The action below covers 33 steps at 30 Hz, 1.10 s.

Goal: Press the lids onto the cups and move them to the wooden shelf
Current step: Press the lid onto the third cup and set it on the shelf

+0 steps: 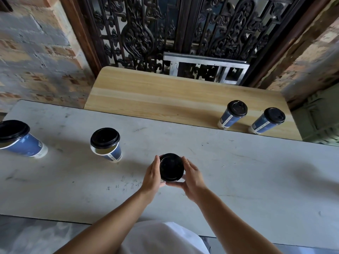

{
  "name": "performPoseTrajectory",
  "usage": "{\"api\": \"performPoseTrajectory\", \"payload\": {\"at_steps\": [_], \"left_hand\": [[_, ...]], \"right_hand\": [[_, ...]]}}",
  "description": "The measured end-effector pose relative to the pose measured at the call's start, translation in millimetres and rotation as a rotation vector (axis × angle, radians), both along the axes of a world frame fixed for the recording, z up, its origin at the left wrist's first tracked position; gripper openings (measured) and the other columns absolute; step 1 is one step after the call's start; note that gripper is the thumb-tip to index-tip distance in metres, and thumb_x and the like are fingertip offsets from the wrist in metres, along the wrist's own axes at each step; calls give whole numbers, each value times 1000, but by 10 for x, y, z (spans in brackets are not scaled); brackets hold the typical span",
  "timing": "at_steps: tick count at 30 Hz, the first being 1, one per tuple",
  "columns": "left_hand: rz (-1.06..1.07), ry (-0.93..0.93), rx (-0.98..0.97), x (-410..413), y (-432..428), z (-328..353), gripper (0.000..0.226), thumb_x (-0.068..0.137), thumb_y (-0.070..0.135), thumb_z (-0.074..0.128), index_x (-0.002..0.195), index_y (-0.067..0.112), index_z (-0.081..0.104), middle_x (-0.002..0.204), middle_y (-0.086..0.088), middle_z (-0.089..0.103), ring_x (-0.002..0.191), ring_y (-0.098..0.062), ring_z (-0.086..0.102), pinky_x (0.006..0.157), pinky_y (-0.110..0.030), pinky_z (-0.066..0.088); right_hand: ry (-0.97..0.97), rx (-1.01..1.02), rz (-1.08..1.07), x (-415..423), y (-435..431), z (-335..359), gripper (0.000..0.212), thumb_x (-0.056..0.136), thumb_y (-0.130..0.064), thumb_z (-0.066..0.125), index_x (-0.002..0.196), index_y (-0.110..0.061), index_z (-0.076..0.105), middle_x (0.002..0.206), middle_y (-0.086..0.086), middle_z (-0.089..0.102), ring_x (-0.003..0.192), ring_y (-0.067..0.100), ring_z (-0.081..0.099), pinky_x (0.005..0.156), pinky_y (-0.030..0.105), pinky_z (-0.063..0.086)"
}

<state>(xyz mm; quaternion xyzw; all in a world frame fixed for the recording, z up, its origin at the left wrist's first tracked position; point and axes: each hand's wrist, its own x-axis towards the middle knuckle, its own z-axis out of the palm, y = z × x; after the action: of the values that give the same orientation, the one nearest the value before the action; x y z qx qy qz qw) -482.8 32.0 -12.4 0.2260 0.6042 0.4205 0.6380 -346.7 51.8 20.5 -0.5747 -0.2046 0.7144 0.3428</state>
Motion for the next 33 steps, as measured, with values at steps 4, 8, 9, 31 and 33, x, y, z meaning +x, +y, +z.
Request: {"api": "performPoseTrajectory", "payload": {"at_steps": [4,8,9,31,33], "left_hand": [[101,142,113,26,36,24,34,108,31,43,104,15,73,88,11,80,94,-15,74,66,-12,55],[97,207,145,-3,42,-18,31,109,31,43,107,20,72,99,-1,77,108,-29,71,79,-32,64],[22,226,129,-23,34,-56,41,110,38,36,111,17,70,104,-4,75,109,-31,70,83,-45,64],[-107,231,-173,-116,29,196,34,100,57,44,101,27,61,106,-5,69,95,-21,71,57,-43,64],[-139,245,-195,-98,34,197,43,97,64,41,105,26,60,104,-9,71,92,-22,72,55,-43,64]], "right_hand": [[-168,121,25,-46,0,-43,28,103,-35,51,99,-23,76,108,3,70,107,24,67,64,53,63],[-288,172,74,-35,70,-24,27,104,-32,49,93,-32,74,101,-4,70,88,14,71,59,54,63],[-292,176,71,-37,74,-16,28,104,-33,49,92,-32,74,100,-5,70,85,13,72,60,55,62],[-157,111,-23,56,-165,-53,41,103,-46,47,124,-20,71,121,-5,73,114,17,63,85,39,58],[-200,91,-12,40,-152,-68,39,104,-47,45,115,-25,75,109,-11,75,104,7,64,88,42,55]]}}
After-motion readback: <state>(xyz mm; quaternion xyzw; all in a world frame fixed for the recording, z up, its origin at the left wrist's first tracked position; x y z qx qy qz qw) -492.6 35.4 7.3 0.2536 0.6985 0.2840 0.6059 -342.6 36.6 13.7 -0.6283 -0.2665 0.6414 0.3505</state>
